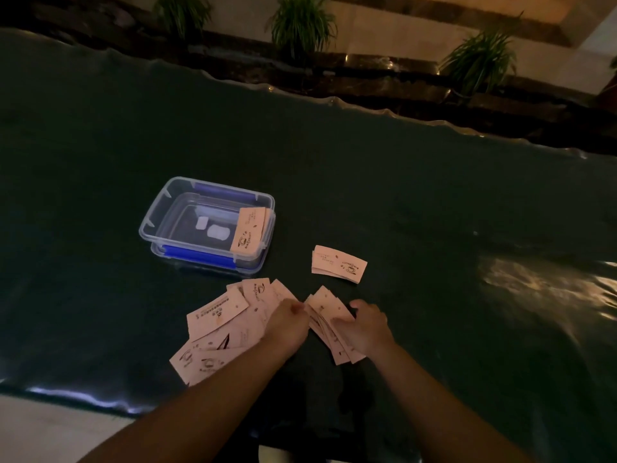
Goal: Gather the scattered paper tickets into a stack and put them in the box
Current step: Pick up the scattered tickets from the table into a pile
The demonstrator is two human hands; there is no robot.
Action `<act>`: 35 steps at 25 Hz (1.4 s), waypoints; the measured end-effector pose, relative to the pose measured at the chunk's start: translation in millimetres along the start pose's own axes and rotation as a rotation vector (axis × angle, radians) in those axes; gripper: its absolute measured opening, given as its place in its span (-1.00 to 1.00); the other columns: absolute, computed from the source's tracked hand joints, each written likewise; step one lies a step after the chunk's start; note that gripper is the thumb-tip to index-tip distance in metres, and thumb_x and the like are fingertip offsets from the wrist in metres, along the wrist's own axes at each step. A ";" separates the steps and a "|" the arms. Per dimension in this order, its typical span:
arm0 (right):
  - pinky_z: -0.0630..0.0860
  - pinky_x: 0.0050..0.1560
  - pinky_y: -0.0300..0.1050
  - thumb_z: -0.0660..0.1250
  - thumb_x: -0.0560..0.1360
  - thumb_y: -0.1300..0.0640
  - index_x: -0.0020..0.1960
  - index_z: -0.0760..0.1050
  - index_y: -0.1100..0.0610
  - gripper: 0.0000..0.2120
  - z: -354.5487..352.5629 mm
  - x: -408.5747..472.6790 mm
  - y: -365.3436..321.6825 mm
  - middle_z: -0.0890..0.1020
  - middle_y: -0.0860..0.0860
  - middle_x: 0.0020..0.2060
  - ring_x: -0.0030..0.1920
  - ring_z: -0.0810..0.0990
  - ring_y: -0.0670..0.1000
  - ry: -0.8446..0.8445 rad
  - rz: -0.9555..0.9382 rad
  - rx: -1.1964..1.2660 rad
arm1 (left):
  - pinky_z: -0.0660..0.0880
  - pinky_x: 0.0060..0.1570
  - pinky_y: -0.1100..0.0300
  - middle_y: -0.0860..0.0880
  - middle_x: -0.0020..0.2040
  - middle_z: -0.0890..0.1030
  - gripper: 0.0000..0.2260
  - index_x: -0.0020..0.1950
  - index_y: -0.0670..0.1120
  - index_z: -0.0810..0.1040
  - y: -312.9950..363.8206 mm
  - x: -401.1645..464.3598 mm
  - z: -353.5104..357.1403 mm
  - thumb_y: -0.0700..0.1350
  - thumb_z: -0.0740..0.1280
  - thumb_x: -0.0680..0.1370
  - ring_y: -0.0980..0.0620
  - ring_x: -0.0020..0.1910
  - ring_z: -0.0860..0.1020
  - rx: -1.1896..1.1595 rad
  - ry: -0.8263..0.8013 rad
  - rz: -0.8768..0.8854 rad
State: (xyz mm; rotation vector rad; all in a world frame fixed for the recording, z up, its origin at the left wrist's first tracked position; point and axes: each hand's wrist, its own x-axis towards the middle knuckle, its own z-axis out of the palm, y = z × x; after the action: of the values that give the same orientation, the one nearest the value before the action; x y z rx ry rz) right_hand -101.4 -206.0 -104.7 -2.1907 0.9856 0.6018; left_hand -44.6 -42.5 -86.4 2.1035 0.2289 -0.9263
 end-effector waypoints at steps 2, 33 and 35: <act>0.60 0.34 0.14 0.47 0.57 -0.09 0.60 0.39 0.04 -0.35 -0.2 0.0 -2.1 0.48 0.11 0.45 0.43 0.52 0.16 -0.008 -0.006 -0.024 | 0.64 0.11 0.05 -0.03 0.03 0.60 -0.88 0.09 -0.02 0.54 -7.4 -14.6 8.4 -0.06 0.22 0.70 0.00 0.01 0.61 -0.146 -0.063 -0.180; 0.57 -0.10 -0.04 0.41 0.62 0.15 0.46 0.43 0.01 -0.57 35.2 9.5 -74.4 0.62 0.02 0.25 0.09 0.64 0.01 -0.191 -0.009 0.272 | 0.74 -0.21 0.07 0.02 0.14 0.60 -0.60 0.40 0.00 0.41 -65.7 5.4 -51.9 -0.13 0.42 0.60 0.06 -0.09 0.69 -0.227 0.167 -0.069; 0.51 -0.14 -0.09 0.46 0.59 0.13 0.49 0.41 0.02 -0.49 37.5 9.2 -76.8 0.59 0.04 0.33 0.12 0.60 0.01 -0.194 -0.026 0.210 | 0.74 -0.18 0.02 -0.02 0.19 0.59 -0.55 0.45 -0.01 0.38 -62.5 7.7 -50.3 -0.15 0.41 0.60 0.02 -0.06 0.69 -0.232 0.172 -0.088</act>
State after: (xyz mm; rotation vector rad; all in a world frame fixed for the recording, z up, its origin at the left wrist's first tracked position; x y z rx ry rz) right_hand -41.2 -144.7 -107.3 -1.9186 0.8747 0.6541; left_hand -40.0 34.7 -109.2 1.9694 0.4977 -0.7312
